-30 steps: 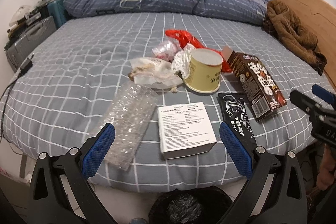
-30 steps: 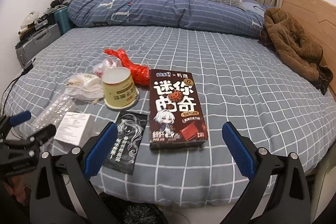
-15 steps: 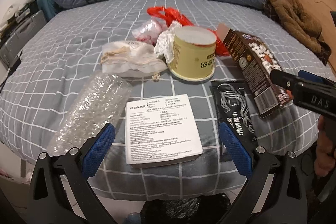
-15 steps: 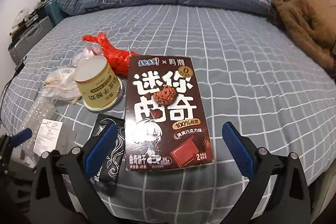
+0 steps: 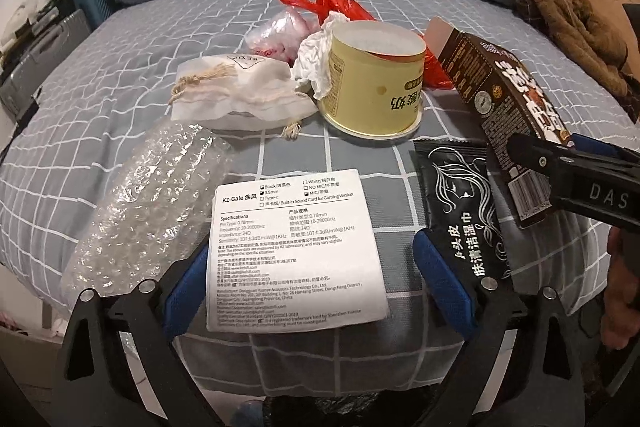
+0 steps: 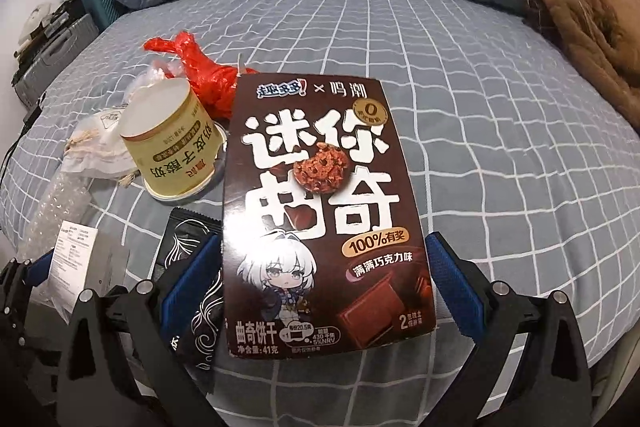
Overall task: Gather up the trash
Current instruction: 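Grasp the brown chocolate box with the right tool while the left tool grasps the white earphone box, then carry both held boxes off the bed down over the black trash bin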
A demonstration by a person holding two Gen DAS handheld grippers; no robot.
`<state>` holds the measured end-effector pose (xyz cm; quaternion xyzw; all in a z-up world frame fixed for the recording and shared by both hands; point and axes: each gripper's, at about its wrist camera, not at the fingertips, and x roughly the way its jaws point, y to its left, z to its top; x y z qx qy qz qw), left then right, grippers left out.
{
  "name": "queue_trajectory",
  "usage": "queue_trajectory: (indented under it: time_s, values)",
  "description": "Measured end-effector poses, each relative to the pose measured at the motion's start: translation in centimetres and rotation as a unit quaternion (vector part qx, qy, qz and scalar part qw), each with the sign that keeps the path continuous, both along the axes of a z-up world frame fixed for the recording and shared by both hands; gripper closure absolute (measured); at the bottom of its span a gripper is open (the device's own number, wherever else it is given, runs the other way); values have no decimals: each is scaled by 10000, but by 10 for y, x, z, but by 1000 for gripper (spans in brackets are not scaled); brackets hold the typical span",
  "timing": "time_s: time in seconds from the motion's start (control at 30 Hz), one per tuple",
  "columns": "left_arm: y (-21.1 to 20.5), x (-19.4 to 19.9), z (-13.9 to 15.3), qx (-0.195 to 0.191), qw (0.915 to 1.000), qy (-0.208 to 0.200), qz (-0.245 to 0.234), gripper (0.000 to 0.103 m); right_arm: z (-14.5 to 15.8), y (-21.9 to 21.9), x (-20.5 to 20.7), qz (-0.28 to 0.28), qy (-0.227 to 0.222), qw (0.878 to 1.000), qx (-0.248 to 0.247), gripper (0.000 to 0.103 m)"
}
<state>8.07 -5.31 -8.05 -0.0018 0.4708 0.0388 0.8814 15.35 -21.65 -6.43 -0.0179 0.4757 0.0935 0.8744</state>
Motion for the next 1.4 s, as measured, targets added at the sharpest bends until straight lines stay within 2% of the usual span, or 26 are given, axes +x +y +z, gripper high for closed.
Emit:
queue_trajectory:
  time_s: [0.13,0.23,0.3,0.47,0.93,1.4]
  values:
    - [2,3,-4,106,9999,45,124,20,-2,-3,2,-61,65,9999,50,12]
    - [6,4,-8,118,9996,115,228,31,-2,-3,2,-58,52,10000,24,13]
    - [10,4,-9,-7,9996,132,241,33,-1,-5,1,-76,28,10000,27,13]
    - [8,2,-5,-71,9998,104,119,33,6,-6,-6,-122,-106,9999,42,14]
    - [10,-21,32,-370,9991,-193,-64,33,44,-10,-53,-251,-565,9980,144,13]
    - [9,-52,59,-384,9985,-346,-180,33,76,-19,-100,-318,-775,9958,376,13]
